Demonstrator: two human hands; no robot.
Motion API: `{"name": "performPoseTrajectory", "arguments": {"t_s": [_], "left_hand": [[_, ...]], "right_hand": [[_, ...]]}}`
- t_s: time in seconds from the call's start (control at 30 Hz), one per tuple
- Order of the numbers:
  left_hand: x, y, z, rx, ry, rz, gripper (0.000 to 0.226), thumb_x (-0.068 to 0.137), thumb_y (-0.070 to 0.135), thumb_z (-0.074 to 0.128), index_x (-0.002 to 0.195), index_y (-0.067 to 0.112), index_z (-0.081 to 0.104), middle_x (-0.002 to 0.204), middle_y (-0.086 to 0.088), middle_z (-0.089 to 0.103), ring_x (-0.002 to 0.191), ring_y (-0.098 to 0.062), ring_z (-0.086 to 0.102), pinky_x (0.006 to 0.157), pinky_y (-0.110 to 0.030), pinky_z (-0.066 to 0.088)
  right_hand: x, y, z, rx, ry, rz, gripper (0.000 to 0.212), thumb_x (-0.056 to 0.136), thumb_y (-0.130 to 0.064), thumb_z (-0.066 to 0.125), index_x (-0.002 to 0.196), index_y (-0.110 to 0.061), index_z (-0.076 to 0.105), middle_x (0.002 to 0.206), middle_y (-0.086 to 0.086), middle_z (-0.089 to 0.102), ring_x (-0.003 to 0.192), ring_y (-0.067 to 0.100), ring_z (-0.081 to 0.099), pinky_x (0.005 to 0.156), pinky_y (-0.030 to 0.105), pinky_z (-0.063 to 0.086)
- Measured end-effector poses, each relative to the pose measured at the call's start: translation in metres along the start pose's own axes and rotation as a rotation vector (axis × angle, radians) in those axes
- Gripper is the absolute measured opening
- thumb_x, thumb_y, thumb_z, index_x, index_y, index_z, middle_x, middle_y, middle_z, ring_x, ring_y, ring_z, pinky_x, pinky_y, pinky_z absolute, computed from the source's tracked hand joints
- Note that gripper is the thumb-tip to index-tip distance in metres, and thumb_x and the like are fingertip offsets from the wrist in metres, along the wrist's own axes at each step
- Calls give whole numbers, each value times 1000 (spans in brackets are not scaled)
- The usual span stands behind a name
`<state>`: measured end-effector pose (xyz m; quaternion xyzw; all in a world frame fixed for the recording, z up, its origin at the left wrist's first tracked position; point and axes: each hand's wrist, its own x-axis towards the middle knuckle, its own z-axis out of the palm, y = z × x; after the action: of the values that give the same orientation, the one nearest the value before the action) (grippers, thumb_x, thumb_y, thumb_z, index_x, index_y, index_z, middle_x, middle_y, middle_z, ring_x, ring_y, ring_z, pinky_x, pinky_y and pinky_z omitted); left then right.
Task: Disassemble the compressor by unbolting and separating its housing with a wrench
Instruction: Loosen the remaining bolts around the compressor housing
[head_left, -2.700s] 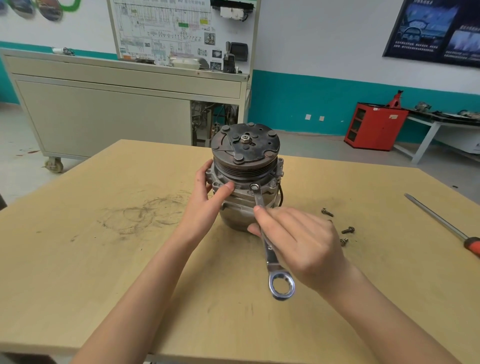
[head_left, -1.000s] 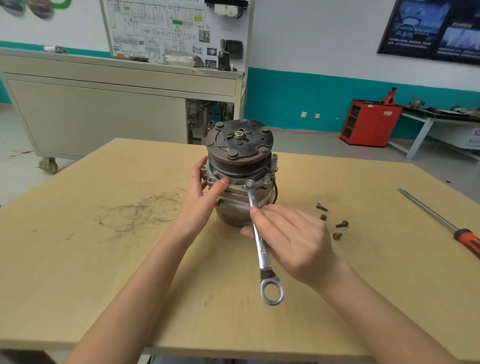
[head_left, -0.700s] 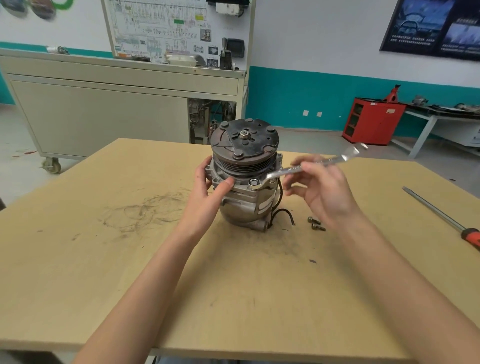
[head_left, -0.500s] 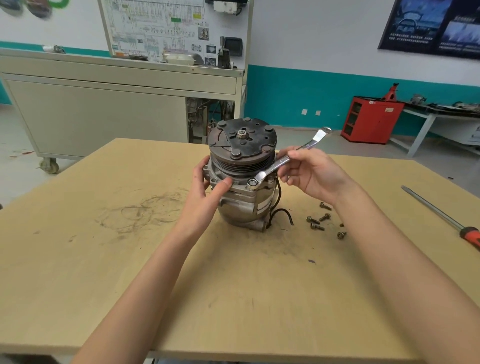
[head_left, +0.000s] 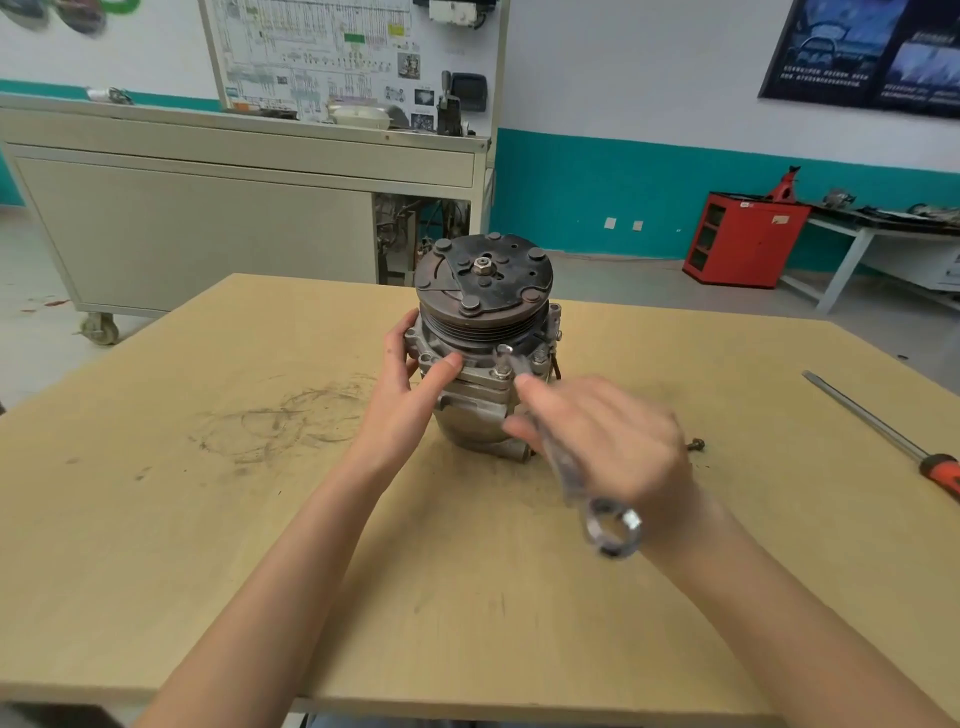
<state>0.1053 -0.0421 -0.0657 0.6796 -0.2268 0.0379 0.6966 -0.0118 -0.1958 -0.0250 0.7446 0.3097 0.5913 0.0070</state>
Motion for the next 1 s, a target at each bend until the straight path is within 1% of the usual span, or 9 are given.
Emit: {"name": "performPoseTrajectory", "arguments": {"t_s": [0.13,0.37,0.47,0.57,0.63,0.77,0.87,0.93,1.0], "left_hand": [[0,-2,0,27,13,12,61,95,30,58,147,30,26,140,7,48,124,-3,48,95,-16,40],[0,-1,0,27,19,9,61,95,28,57,147,29,26,139,6,49,124,-4,48,92,-10,41],[0,-1,0,18,14,1,61,95,29,57,148,29,25,140,5,48,124,-2,47,92,-10,41],[-1,-1,-1,16,0,-13,63,95,32,57,148,33,24,142,9,46,126,-1,44,87,-7,39],[0,-2,-2,11,-3,-18,63,95,34,56,148,34,23,142,11,45,127,-2,43,88,-9,37],[0,-2,-2,13,-4,-25,62,95,34,56,147,35,23,137,16,45,120,10,43,83,-5,38],[1,-1,-1,21,5,-30,61,95,33,56,146,36,24,124,29,45,111,21,42,80,-3,38],[1,-1,-1,27,11,-34,61,94,33,56,146,36,24,120,34,43,107,23,43,79,-1,38],[0,1,-1,29,9,-29,62,94,33,57,147,34,24,124,28,44,113,16,43,82,-3,37]], "right_hand": [[-12,-9,6,-165,-11,-114,27,92,-18,63,86,6,73,72,11,69,64,24,67,56,29,55],[-17,-17,15,-108,17,-10,30,93,-19,60,87,8,72,74,12,69,68,25,68,59,31,56],[-22,-12,16,210,61,237,22,93,-17,58,92,1,72,80,10,72,71,23,70,66,28,56],[-22,7,12,1017,152,978,17,93,-17,48,92,-11,64,79,0,70,75,18,68,68,29,56],[-18,36,14,1377,102,1266,22,95,-12,40,92,-5,61,74,6,68,72,19,66,62,30,55],[1,86,24,1551,-233,1298,32,96,-10,39,86,-9,70,70,8,67,63,16,64,55,24,52],[7,99,30,1561,-343,1292,27,92,-13,44,85,-10,70,69,8,68,60,16,64,53,22,52],[7,97,28,1578,-298,1278,26,92,-18,45,88,-10,69,72,9,69,64,17,65,56,23,53],[7,89,22,1557,-113,1271,31,91,-24,45,84,-12,73,73,8,71,66,17,67,58,24,54]]}}
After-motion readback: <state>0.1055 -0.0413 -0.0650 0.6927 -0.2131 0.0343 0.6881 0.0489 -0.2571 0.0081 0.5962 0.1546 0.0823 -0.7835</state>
